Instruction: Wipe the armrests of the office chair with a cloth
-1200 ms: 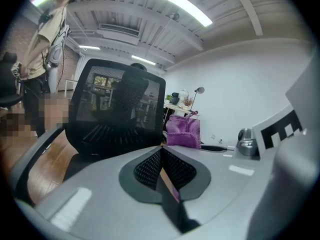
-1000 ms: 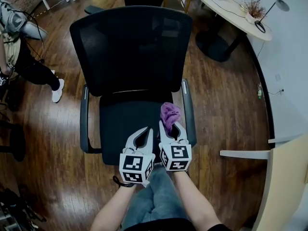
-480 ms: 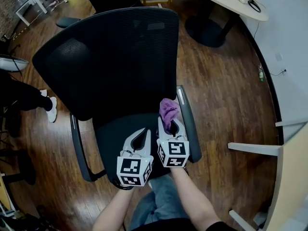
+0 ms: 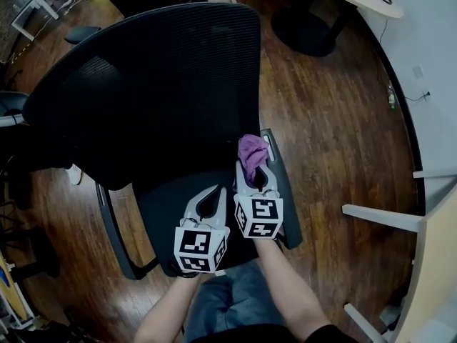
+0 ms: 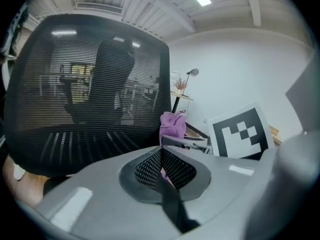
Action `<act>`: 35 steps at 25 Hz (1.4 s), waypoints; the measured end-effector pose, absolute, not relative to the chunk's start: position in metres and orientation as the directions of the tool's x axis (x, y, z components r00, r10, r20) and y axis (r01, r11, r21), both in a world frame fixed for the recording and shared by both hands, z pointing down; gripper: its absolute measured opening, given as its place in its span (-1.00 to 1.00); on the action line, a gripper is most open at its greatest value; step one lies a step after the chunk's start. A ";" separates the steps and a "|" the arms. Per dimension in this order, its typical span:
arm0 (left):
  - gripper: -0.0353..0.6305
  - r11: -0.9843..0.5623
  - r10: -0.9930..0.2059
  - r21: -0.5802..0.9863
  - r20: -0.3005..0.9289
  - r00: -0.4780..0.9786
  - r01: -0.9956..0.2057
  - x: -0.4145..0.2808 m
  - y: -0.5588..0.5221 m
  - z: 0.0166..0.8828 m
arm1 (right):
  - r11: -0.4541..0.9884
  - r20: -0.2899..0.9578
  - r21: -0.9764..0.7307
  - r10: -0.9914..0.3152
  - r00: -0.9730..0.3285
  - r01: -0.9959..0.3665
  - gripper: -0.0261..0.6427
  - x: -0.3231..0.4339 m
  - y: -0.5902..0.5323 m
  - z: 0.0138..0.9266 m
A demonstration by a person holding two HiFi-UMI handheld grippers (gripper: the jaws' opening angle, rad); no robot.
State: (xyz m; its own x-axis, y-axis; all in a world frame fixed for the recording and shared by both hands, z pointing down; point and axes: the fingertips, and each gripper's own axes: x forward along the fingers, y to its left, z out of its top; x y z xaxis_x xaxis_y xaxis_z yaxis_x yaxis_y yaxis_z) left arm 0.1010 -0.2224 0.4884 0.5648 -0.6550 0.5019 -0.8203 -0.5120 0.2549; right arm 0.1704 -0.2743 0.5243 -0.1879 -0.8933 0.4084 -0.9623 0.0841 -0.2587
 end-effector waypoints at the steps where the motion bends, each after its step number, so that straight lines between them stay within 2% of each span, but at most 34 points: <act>1: -0.88 -0.517 -0.651 0.253 0.503 0.568 -0.818 0.103 -0.223 0.490 | 0.083 0.406 -0.262 -0.894 -0.188 -0.962 -0.62 0.170 -0.276 0.525; 16: -0.88 -0.576 -0.607 0.242 0.513 0.607 -0.781 0.108 -0.182 0.488 | 0.044 0.414 -0.253 -0.898 -0.149 -0.967 -0.62 0.177 -0.226 0.520; 35: -0.88 -0.652 -0.563 0.244 0.478 0.674 -0.718 0.110 -0.088 0.484 | -0.050 0.432 -0.200 -0.901 -0.042 -0.978 -0.62 0.190 -0.103 0.525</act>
